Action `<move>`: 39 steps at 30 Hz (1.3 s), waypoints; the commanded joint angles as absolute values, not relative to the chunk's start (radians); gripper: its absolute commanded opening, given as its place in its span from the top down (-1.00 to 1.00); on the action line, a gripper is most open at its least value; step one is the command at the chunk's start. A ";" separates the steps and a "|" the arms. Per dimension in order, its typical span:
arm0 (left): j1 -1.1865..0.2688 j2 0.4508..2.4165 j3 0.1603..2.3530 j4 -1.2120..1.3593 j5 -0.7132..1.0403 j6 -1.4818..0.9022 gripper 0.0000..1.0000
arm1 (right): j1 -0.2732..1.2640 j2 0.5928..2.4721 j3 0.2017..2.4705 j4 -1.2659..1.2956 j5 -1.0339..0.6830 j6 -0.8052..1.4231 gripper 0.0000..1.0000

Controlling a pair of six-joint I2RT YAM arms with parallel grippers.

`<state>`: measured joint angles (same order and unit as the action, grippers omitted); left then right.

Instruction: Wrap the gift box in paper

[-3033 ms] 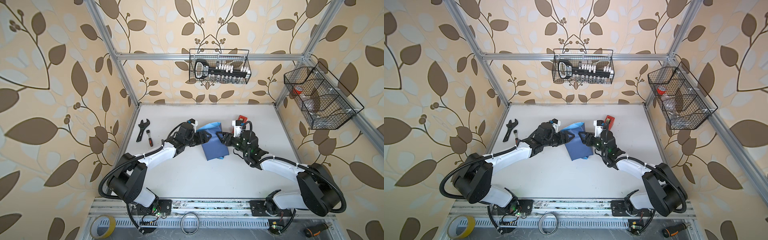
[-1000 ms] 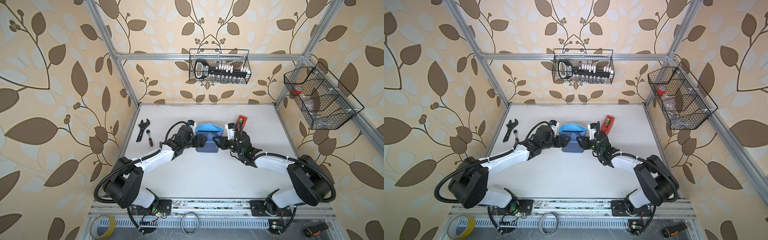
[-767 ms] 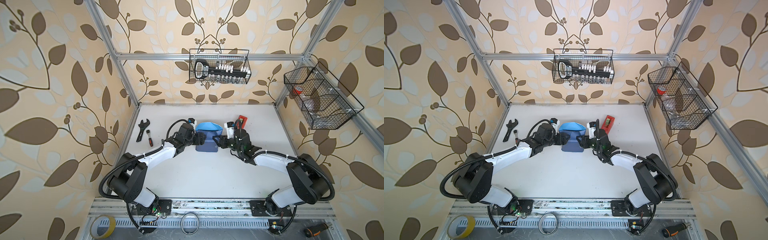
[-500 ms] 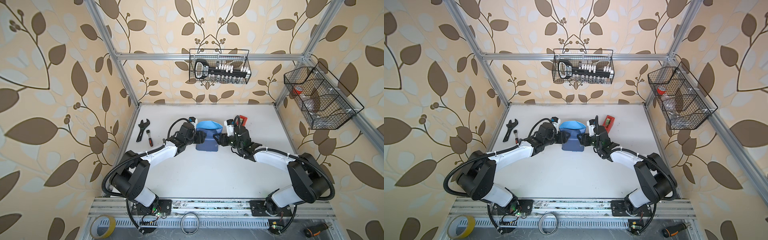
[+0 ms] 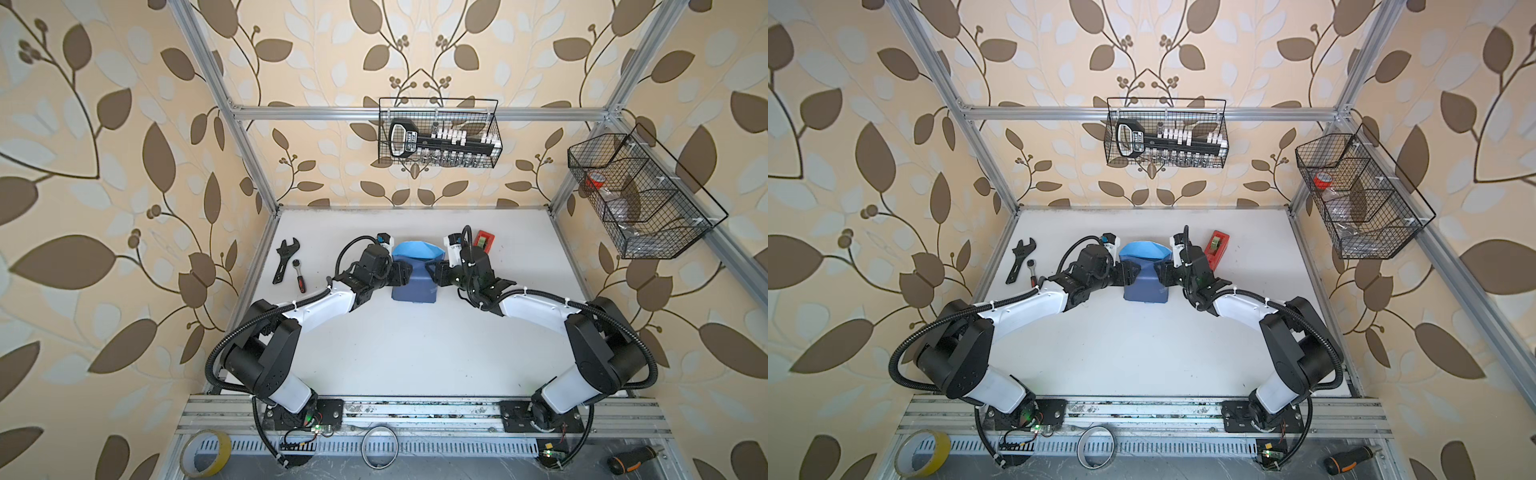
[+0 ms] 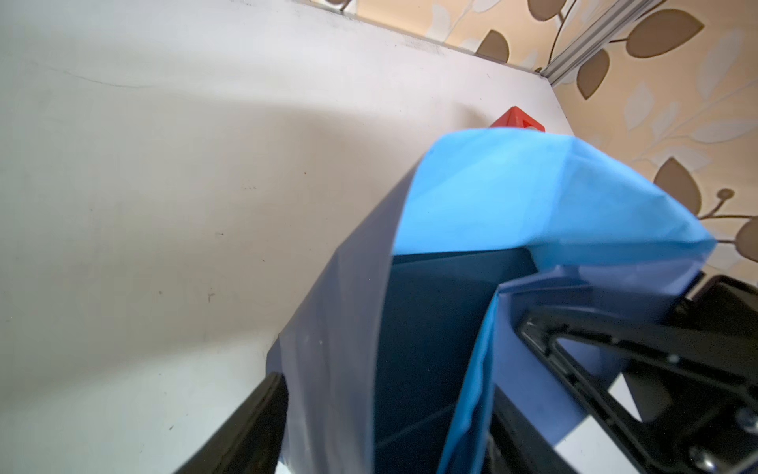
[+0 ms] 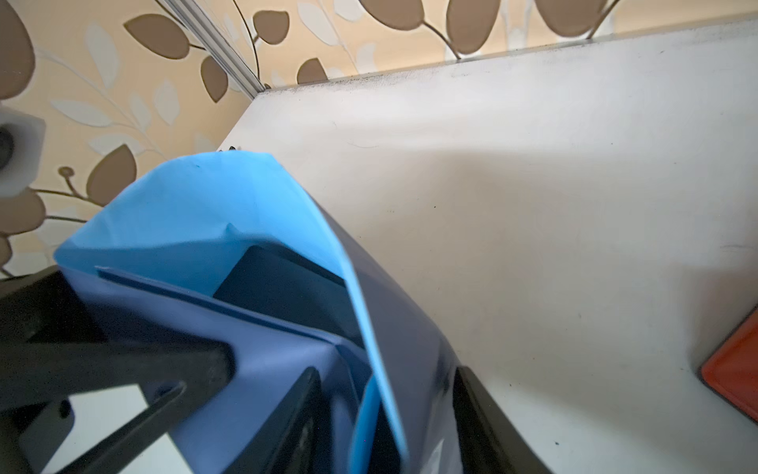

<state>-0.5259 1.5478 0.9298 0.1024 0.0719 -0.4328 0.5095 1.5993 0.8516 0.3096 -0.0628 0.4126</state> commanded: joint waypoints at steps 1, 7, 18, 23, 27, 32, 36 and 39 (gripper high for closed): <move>-0.504 1.579 0.998 0.025 -0.013 -0.385 -0.34 | 0.507 1.626 0.833 0.208 -0.011 0.364 -0.05; -0.504 1.627 1.014 0.016 -0.018 -0.363 -0.17 | 0.505 1.629 0.837 0.211 -0.024 0.357 -0.04; -0.505 1.604 0.964 0.043 0.001 -0.368 -0.08 | 0.509 1.630 0.894 0.141 0.023 0.314 -0.02; -0.504 1.561 1.015 -0.009 -0.055 -0.312 -0.17 | 0.515 1.652 0.878 0.146 0.022 0.316 0.01; -0.504 1.547 1.046 -0.038 -0.084 -0.271 -0.09 | 0.517 1.655 0.875 0.147 0.023 0.313 0.03; -0.506 1.547 1.058 -0.043 -0.071 -0.245 0.18 | 0.516 1.658 0.876 0.148 0.020 0.310 0.04; -0.514 1.564 1.069 -0.041 -0.055 -0.219 0.32 | 0.516 1.664 0.877 0.149 0.015 0.311 0.04; -0.530 1.572 1.077 -0.044 -0.084 -0.194 0.38 | 0.517 1.668 0.878 0.149 0.012 0.310 0.05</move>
